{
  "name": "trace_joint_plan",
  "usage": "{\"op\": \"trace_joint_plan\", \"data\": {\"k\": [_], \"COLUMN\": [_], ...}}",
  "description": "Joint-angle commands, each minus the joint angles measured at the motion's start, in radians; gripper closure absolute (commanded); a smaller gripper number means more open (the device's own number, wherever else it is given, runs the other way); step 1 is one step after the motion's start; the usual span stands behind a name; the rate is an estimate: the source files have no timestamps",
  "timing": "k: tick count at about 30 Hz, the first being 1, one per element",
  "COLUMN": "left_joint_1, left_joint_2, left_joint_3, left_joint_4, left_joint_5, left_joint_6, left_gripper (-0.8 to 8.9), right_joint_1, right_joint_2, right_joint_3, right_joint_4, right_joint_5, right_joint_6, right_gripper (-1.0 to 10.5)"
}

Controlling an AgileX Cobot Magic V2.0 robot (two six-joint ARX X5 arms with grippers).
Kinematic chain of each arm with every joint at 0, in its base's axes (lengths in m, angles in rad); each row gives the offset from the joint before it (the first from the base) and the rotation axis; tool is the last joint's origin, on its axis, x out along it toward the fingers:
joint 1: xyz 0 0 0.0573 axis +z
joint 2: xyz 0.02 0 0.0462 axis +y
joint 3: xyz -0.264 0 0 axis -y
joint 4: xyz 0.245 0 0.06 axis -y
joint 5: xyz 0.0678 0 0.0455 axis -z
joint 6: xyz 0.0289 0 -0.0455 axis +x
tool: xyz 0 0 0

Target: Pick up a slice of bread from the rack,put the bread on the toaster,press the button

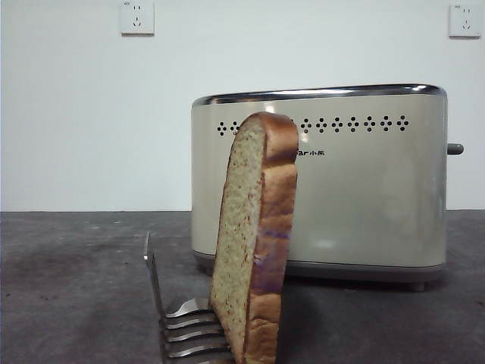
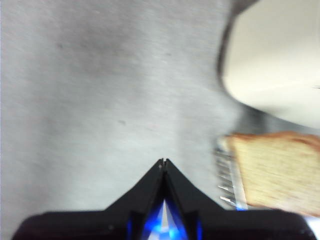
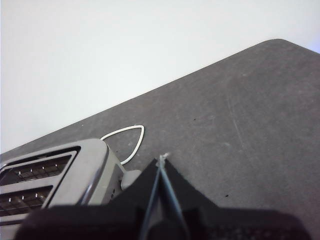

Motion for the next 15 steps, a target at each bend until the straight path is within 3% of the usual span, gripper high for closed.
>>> {"op": "trace_joint_plan", "data": {"k": [1, 9, 15], "left_joint_1": [-0.055, -0.211, -0.255], "left_joint_2": [0.018, 0.034, 0.034], "left_joint_3": [0.05, 0.169, 0.197], "left_joint_4": [-0.031, 0.004, 0.088], "left_joint_5": [0.035, 0.171, 0.27], "left_joint_6": [-0.083, -0.148, -0.266], "left_gripper": [8.19, 8.14, 8.14], "right_joint_1": [-0.001, -0.001, 0.0], "right_joint_2": [0.057, 0.206, 0.23], "right_joint_3": [0.063, 0.192, 0.224], "right_joint_4": [-0.038, -0.126, -0.131], "right_joint_5": [0.0, 0.008, 0.007], "right_joint_6": [-0.016, -0.016, -0.016], "right_gripper": [9.5, 9.5, 9.5]}}
